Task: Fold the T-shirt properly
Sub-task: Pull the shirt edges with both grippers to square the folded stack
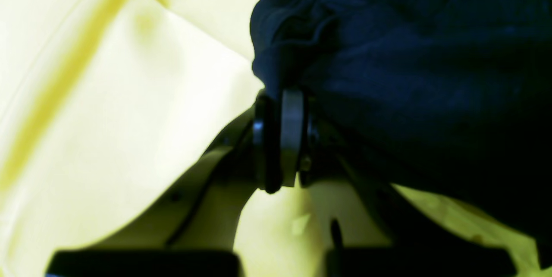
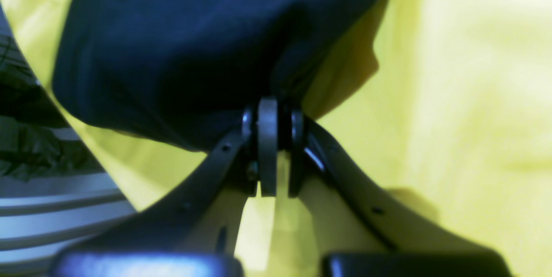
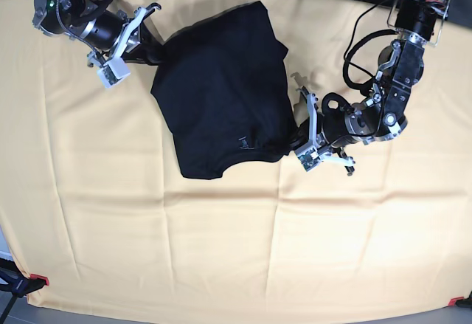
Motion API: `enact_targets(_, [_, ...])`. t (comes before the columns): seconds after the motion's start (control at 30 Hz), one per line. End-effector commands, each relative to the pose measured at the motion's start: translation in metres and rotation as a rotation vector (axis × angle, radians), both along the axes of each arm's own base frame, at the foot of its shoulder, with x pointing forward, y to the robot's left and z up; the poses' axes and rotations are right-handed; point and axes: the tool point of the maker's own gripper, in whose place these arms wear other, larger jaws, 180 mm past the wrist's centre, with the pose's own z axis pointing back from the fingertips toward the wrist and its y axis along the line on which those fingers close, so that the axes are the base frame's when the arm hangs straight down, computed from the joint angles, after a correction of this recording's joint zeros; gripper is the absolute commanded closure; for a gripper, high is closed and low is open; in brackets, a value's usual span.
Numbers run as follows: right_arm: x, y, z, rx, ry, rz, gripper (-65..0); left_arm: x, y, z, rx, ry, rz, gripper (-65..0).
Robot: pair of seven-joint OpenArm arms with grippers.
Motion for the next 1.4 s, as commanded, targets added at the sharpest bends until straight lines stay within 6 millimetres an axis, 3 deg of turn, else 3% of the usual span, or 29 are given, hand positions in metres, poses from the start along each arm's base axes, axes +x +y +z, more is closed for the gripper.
enact_targets(0.0, [-0.002,0.001,0.008,0.005,-0.023,0.002,0.0,0.011,0.0,0.015,-0.034,-0.045,0.005,0.0])
enact_targets(0.37, [-0.029,0.005,-0.001,0.004,0.043,-0.036,0.0,0.01,-0.005,-0.003,-0.159,-0.024,-0.047,0.0])
enact_targets(0.63, [-0.034,0.019,0.006,0.052,0.042,-0.063,0.0,0.037,-0.03,0.029,-0.217,-0.101,-0.074,0.0])
enact_targets(0.8, [-0.043,0.023,0.021,0.032,0.017,-0.039,0.0,0.043,-0.033,0.039,-0.228,-0.121,-0.089,0.0])
enact_targets(1.07, [-0.043,0.019,0.019,-0.01,0.016,-0.05,0.0,0.029,-0.025,0.019,-0.176,0.008,-0.075,0.0])
enact_targets(1.1, [-0.042,0.018,0.019,-0.012,0.015,-0.049,-3.7,0.027,-0.023,0.015,-0.159,0.032,-0.072,0.0])
enact_targets(1.13, [-0.042,0.018,0.019,-0.012,0.014,-0.049,-11.1,0.025,-0.021,0.013,-0.142,0.054,-0.07,-2.9])
enact_targets(1.2, [-0.04,0.018,0.02,-0.013,0.009,-0.049,-27.8,0.021,-0.019,0.01,-0.113,0.09,-0.072,-19.4])
enact_targets(1.23, [-0.039,0.018,0.02,-0.013,0.004,-0.049,-33.0,0.02,-0.018,0.01,-0.099,0.101,-0.073,-27.2])
enact_targets(1.3, [-0.033,0.019,0.024,-0.012,-0.018,-0.047,-34.3,0.02,-0.017,0.016,-0.094,0.102,-0.076,-35.6])
enact_targets(1.37, [-0.029,0.02,0.031,-0.011,-0.044,-0.043,-34.3,0.026,-0.011,0.024,-0.099,0.084,-0.046,-36.0])
